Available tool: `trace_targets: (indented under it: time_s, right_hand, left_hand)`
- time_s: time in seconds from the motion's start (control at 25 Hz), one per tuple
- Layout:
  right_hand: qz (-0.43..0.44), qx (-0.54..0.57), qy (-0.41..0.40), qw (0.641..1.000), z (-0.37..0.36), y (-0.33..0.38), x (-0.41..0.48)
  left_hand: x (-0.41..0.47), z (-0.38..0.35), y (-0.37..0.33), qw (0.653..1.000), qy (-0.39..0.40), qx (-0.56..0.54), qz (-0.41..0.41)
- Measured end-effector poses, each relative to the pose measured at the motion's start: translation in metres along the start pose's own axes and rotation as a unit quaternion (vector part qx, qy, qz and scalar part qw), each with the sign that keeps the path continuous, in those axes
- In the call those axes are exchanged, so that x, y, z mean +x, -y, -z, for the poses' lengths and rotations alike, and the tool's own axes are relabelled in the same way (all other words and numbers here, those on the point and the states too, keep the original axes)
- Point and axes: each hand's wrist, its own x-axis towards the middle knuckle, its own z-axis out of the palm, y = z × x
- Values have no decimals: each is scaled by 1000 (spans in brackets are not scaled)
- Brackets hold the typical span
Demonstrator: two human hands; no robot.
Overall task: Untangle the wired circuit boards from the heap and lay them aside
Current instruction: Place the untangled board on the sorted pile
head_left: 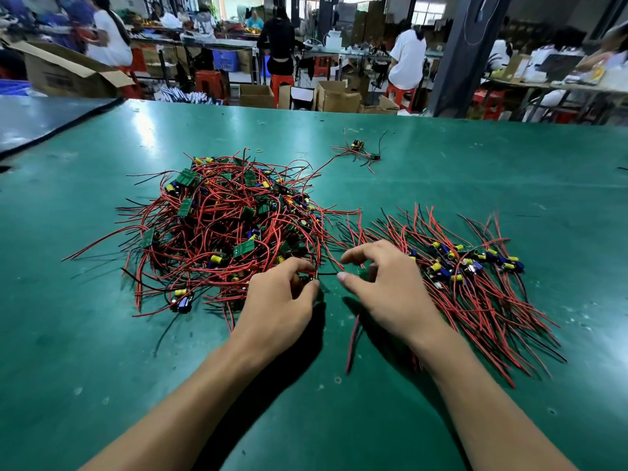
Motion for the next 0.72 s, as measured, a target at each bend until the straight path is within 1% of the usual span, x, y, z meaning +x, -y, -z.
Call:
trace_targets:
  time_s: [0.08,0.16,0.24,0.32,0.4,0.52,0.56,0.6,0.64,0.72]
  right_hand:
    - [23,35,53,998,-1,3,-2]
    - [43,44,95,994,-2,4,-3]
    - [35,83,120,989,-2,4,-4]
    - [8,169,141,975,-3,6,-3]
    - [-17,243,140,960,-3,7,-3]
    - [-59,332,85,937,1,10,1]
    - [-82,373,58,922,3,10,3]
    - [-111,429,30,896,7,10,5]
    - [-143,494,9,858,12,10,8]
    - [-190,606,-5,772,20,9,11]
  left_hand:
    - [-3,0,-1,999,-4,-31,-12]
    - [-6,1,-3,998,-5,-50,-29]
    - [-6,2,-4,997,-12,-69,-38]
    - [-5,3,-4,995,-21,-88,-44]
    - [-7,4,-6,992,-24,-107,-60]
    - [-13,1,-8,986,-35,-144,-83]
    - [-14,1,-9,983,-54,-146,-92]
    - [-13,1,-8,982,-75,-143,-102]
    - [-12,1,-6,980,-90,-138,-108]
    - [-10,1,-1,982,-81,-129,-113]
